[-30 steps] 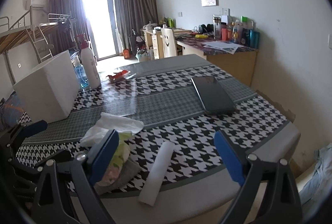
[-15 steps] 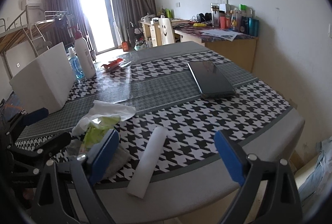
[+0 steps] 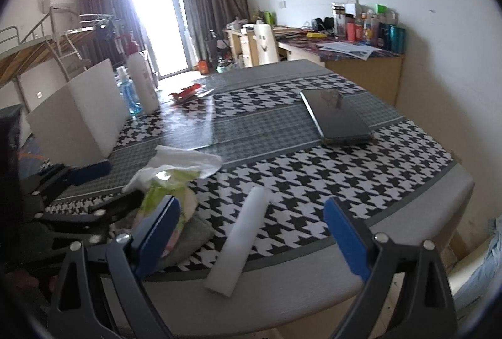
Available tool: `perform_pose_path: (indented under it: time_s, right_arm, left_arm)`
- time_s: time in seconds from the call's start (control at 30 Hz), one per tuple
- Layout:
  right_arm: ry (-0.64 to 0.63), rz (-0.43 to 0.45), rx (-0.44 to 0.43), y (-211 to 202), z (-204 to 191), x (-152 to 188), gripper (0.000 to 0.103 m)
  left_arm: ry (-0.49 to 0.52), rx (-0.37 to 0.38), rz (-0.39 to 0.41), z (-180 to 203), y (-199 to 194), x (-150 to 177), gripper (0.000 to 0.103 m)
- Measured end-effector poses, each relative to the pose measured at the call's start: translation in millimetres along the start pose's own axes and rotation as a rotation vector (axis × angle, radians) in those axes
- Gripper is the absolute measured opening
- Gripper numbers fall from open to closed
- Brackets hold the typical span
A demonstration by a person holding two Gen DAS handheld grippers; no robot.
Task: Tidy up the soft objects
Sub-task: 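Lower the left tool over the white tissues beside the green packet, then close the left tool on the white tissues while the right tool grasps the green packet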
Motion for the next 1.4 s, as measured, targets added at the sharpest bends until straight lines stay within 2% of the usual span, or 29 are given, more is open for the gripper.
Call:
perform_pose_path:
  time_s: [0.13, 0.33, 0.4, 0.5, 0.57, 1.07, 1.4]
  right_arm:
    - [-0.002, -0.012, -0.007, 4, -1, 2, 0.095]
    - [-0.018, -0.023, -0.039, 5, -8, 4, 0.095]
    - [-0.019, -0.027, -0.052, 6, -11, 4, 0.095]
    - [-0.026, -0.03, -0.071, 6, -17, 4, 0.095]
    - [-0.034, -0.031, -0.086, 6, -21, 3, 0.095]
    - [-0.092, -0.039, -0.161, 5, -55, 2, 0.095]
    - [-0.106, -0.12, -0.197, 20, -65, 9, 0.06]
  left_arm:
    - [-0.002, 0.01, -0.014, 0, 5, 0, 0.055]
    - [-0.03, 0.052, -0.045, -4, 13, 0, 0.029]
    - [-0.043, 0.056, -0.046, -5, 14, 0, 0.015]
    - [-0.057, 0.068, -0.048, -7, 14, 1, 0.008]
    - [-0.062, 0.065, -0.041, -8, 13, 0, 0.006]
    - [-0.109, 0.029, 0.057, -26, -23, -8, 0.006]
    - [-0.108, 0.018, 0.079, -28, -34, -4, 0.006]
Point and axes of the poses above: each gripper's, at about its wrist camera, not at the fingertips, and y roughly the way its jaws point, z to its right, x to its underside, the point moved 4 cm from there along y, roughly the way its jaws point, and after that the axes turned 12 degrees about x, right-handed, at the moved point
